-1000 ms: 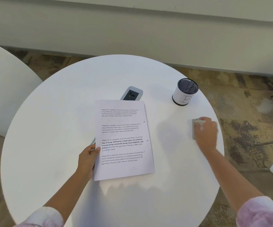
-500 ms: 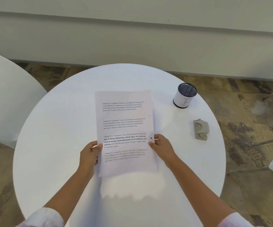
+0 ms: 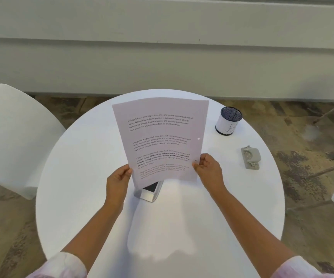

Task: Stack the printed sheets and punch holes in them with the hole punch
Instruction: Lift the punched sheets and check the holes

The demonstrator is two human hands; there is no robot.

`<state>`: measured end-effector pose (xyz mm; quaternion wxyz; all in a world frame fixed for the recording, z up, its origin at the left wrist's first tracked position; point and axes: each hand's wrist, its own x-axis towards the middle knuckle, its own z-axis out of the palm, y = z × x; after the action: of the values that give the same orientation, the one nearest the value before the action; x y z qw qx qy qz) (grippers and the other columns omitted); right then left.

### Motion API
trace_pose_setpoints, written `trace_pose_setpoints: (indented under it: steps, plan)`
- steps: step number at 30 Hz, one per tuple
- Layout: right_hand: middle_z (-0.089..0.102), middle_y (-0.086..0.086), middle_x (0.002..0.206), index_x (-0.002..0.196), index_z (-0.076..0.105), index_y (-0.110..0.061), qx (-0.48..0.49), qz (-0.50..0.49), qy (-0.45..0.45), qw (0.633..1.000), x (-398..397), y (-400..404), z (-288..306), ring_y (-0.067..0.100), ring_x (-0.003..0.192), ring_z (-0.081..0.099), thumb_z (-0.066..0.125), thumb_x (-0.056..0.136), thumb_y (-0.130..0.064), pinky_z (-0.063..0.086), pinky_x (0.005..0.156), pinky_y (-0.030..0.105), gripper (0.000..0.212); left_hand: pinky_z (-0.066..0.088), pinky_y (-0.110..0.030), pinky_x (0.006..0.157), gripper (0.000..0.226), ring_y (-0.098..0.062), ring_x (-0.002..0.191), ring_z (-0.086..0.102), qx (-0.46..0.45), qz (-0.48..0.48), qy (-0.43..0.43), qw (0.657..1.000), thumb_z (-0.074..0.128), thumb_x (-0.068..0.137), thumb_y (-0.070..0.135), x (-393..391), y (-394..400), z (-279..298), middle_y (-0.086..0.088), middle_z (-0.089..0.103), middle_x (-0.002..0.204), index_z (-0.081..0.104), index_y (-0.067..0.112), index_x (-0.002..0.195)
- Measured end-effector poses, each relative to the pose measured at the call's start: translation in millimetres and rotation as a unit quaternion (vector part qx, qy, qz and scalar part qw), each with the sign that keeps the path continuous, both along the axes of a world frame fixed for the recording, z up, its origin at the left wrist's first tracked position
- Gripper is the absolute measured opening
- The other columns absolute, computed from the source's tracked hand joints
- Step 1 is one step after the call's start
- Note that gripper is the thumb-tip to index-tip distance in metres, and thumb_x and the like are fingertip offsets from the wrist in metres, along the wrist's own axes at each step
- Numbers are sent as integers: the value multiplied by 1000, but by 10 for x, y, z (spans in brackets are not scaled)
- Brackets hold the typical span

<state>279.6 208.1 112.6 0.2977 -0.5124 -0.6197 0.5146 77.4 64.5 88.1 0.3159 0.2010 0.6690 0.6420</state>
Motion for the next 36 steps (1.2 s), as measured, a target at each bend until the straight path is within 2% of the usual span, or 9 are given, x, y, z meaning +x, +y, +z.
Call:
trace_pose_setpoints:
  steps: [5, 10, 15, 20, 23, 25, 28, 31, 36]
  plan:
    - [66, -6, 82, 88, 57, -17, 3, 2, -4, 1000, -155, -72, -1, 11, 76, 61, 59, 85, -8, 44, 64, 13, 9, 46, -7, 71, 28, 6, 89, 61, 15, 18, 17, 1000, 51, 91, 6, -119, -26, 41, 11, 67, 100, 65, 31, 97]
    - [69, 3, 96, 94, 58, -15, -4, 0, -10, 1000, -289, -106, -45, 20, 89, 65, 58, 86, -9, 53, 81, 30, 10, 46, -21, 82, 28, -6, 90, 61, 23, 41, 19, 999, 51, 91, 5, -226, -87, 7, 3, 67, 105, 65, 27, 98]
    - [68, 5, 95, 92, 57, -16, -12, -7, -33, 999, -349, -161, -179, 24, 91, 65, 59, 85, -10, 52, 82, 32, 10, 47, -31, 88, 25, -17, 97, 61, 9, 31, 15, 999, 51, 91, 5, -276, -151, -106, -2, 67, 108, 65, 23, 103]
    - [68, 2, 94, 93, 57, -17, -5, -7, -43, 999, -387, -134, -232, 22, 89, 65, 59, 85, -11, 52, 78, 28, 10, 47, -23, 83, 26, -12, 95, 62, 5, 23, 12, 1000, 51, 91, 6, -317, -127, -141, 1, 68, 106, 65, 25, 102]
    - [66, -3, 95, 95, 55, -20, 15, -8, -43, 999, -434, -86, -206, 19, 87, 64, 60, 86, -14, 49, 73, 20, 12, 47, -12, 75, 25, -3, 89, 62, 1, 20, 26, 999, 52, 91, 7, -347, -73, -150, 5, 68, 101, 66, 25, 100]
    - [64, -6, 95, 95, 53, -22, 23, -7, -51, 998, -450, -70, -214, 17, 86, 62, 60, 87, -15, 46, 69, 14, 13, 46, -8, 71, 24, -5, 88, 62, -7, 18, 30, 999, 52, 91, 7, -355, -45, -163, 6, 68, 98, 65, 26, 99]
    - [60, -7, 98, 101, 52, -21, 25, 15, -79, 996, -446, -89, -280, 16, 87, 59, 57, 89, -16, 44, 70, 11, 13, 46, -12, 73, 22, -11, 89, 61, -28, 8, 29, 999, 52, 91, 8, -357, -32, -213, 5, 67, 97, 65, 25, 97]
    - [58, -7, 100, 112, 53, -18, 34, 30, -86, 995, -441, -115, -330, 16, 87, 58, 54, 91, -17, 45, 76, 18, 20, 45, -13, 75, 21, -15, 90, 60, -42, 11, 33, 999, 51, 91, 9, -368, -22, -246, 1, 67, 101, 65, 22, 100]
    - [59, -7, 98, 112, 53, -20, 54, 33, -88, 994, -452, -111, -358, 11, 82, 57, 53, 92, -22, 43, 70, 9, 20, 45, -7, 70, 24, -2, 91, 61, -34, 7, 39, 999, 52, 92, 11, -385, 3, -257, 12, 67, 97, 65, 29, 99]
